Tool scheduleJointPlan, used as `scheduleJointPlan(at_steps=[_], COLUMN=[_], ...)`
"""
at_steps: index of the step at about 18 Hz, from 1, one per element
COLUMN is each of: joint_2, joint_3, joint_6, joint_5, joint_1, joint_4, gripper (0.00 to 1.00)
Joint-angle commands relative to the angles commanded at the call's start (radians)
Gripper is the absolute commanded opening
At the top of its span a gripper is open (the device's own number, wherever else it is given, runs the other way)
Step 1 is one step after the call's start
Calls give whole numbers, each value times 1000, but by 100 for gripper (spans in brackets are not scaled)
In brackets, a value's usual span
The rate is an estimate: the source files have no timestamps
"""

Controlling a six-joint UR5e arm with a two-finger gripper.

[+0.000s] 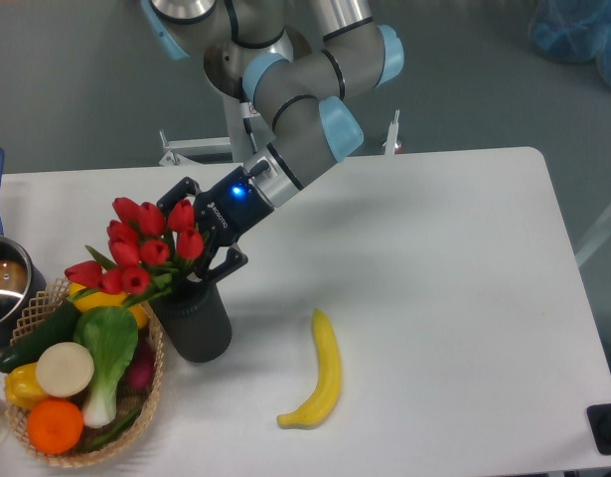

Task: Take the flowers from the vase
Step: 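Close the gripper on the tulip stems, then lift the gripped tulips up out of the black vase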

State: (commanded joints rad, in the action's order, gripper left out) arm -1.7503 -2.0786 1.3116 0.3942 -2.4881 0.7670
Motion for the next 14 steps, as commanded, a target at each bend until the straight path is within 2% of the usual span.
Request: scheduleJointPlan(at_steps=[9,14], joint_2=[5,43], joint_3=[54,80], joint_6=[-63,-195], joint_5=[-12,-17], joint_1=[-15,-25], joint_4=[2,2], gripper=[0,0])
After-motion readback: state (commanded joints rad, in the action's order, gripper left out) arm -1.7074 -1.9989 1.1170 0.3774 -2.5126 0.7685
